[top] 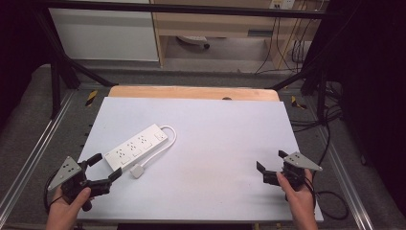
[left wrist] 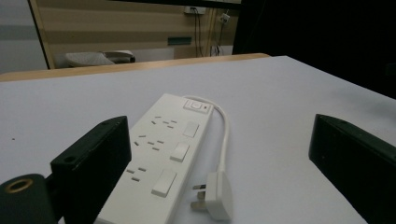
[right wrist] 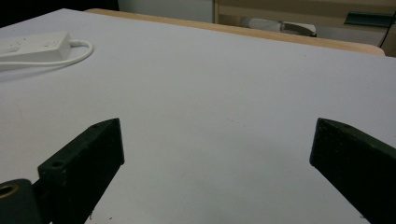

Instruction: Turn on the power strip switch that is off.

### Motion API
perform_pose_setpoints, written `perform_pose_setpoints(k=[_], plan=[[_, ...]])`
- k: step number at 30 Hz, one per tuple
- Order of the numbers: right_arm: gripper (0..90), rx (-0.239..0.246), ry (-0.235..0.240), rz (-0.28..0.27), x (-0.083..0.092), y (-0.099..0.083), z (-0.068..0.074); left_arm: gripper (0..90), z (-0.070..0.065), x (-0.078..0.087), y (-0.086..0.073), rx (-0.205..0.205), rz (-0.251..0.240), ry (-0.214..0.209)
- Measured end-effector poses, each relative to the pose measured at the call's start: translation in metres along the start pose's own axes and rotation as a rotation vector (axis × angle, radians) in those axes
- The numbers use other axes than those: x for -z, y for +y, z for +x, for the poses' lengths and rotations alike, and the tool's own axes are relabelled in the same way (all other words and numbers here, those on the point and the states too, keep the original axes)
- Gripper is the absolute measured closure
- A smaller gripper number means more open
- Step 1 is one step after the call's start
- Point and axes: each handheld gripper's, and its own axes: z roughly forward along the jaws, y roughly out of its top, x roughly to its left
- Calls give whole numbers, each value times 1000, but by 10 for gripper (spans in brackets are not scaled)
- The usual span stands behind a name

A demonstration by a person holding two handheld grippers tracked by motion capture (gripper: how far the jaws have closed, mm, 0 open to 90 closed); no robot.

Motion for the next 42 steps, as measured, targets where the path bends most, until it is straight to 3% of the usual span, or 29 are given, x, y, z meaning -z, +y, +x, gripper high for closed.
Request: perform_pose_setpoints(k=[7,14,24,32,42], plan=[[32,2,0,-3,0,0,0,54,-3,2,11,-6,-19,-19],[31,5,2,-1,0,0,0,56,-7,-3,22,-23,-6,-24],[31,1,0,2,-1,0,1,56,-9,-6,29,-12,-3,-33],[27,-2,1,0,-1,0,2,59,-8,-16,39,-30,5,-39],[27,0,13,0,-2,0,4,61,-9,-31,44,-23,13,-44]])
